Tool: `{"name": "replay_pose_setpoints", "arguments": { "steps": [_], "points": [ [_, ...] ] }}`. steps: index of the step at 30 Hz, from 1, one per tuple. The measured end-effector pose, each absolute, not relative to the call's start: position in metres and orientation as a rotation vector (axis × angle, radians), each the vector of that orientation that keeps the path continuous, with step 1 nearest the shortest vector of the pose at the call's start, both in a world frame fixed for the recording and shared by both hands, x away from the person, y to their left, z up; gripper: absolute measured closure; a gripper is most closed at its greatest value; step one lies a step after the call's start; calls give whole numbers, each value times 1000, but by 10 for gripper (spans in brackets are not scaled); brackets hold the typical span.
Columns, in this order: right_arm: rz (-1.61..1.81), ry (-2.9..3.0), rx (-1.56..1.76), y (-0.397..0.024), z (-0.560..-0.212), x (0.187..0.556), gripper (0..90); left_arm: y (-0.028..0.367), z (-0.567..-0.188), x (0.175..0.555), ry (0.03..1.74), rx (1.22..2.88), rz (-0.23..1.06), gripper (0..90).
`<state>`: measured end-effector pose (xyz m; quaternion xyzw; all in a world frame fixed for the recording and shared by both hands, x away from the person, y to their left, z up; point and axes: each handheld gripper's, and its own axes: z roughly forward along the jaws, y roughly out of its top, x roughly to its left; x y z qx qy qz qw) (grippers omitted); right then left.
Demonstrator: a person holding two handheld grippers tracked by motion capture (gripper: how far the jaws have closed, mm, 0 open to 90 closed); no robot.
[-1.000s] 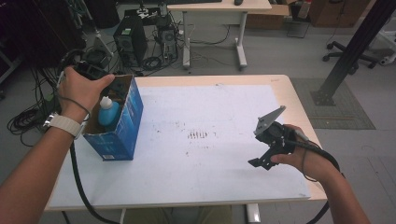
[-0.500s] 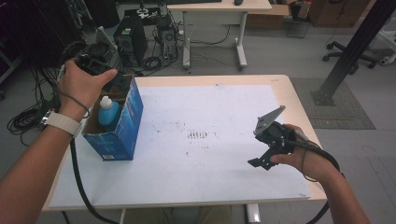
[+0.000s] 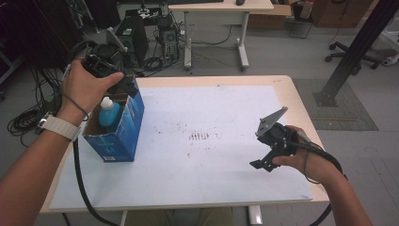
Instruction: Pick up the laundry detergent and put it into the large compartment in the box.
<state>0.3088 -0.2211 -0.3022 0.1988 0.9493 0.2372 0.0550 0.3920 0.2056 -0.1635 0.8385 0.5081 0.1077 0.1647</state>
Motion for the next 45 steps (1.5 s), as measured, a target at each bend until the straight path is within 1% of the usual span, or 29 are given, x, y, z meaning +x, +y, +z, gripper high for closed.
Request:
{"name": "replay_pose_setpoints", "arguments": {
  "steps": [20,23,26,34,45],
  "points": [
    [720,2881,603,-218,-300,309,114,179,-170,374,1207,2512,314,104],
    [722,2880,599,-218,-300,309,115,174,-173,370,1169,2527,295,103],
    [719,2882,600,-218,-300,310,115,168,-178,366,1144,2556,315,103],
    [718,2885,590,-214,-300,310,115,155,-188,354,1058,2588,294,103],
    [721,2877,583,-212,-297,310,115,149,-194,341,910,2623,287,104]
  ]
}}
